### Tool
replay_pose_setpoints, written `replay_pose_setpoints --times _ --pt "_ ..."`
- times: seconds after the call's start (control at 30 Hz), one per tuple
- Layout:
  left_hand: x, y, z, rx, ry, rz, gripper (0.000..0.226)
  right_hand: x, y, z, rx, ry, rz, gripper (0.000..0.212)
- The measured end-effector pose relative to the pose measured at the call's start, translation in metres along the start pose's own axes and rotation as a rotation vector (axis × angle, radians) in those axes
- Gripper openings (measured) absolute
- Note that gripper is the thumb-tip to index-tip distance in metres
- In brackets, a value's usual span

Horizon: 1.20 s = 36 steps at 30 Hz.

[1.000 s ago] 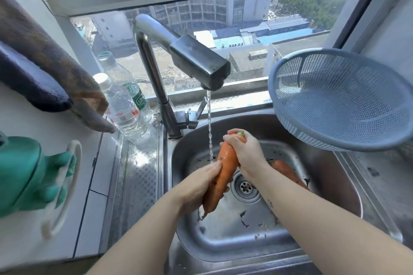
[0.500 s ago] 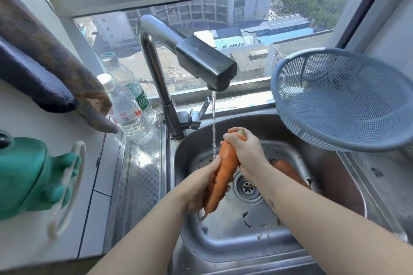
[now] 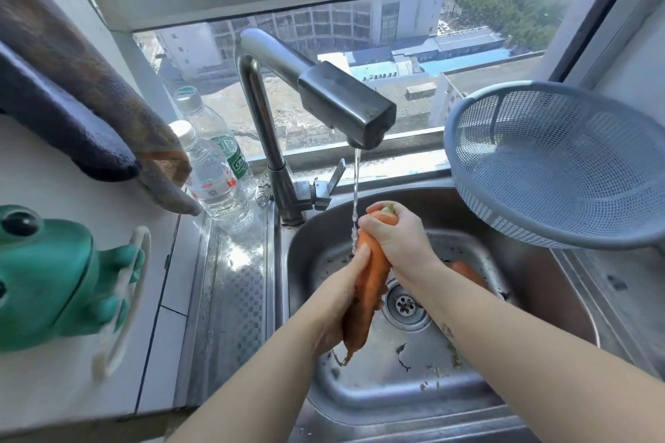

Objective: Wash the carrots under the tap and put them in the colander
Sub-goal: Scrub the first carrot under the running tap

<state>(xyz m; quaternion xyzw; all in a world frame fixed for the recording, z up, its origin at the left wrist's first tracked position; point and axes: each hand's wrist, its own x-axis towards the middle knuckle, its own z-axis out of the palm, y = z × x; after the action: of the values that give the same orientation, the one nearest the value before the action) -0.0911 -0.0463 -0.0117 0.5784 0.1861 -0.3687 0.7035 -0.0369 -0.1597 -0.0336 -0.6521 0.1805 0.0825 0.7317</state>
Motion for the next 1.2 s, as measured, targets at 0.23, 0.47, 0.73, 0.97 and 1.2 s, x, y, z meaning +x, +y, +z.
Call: replay_pose_setpoints --times 0.23,0.47,0.73,0.97,1.2 --pt "-0.004 -0.001 -0.008 -0.137 -0.113 -0.061 0.051 -0.003 -0.007 -0.005 0.079 -0.083 0.032 0.015" --pt "-0.004 0.001 -0.006 -0.114 -0.005 -0.025 0.060 -0.005 -0.012 0.004 0.090 -0.102 0.022 0.015" --pt "-0.004 0.005 -0.013 -0.003 -0.013 0.152 0.053 -0.006 -0.018 0.007 0.107 -0.066 -0.008 0.015" --pt "-0.001 0.004 -0.013 0.363 -0.031 0.363 0.019 -0.002 -0.015 0.000 0.106 0.001 -0.028 0.012" --pt "0.015 -0.011 -0.017 0.850 0.100 0.512 0.061 -0.001 -0.001 -0.004 0.105 0.181 0.043 0.009"
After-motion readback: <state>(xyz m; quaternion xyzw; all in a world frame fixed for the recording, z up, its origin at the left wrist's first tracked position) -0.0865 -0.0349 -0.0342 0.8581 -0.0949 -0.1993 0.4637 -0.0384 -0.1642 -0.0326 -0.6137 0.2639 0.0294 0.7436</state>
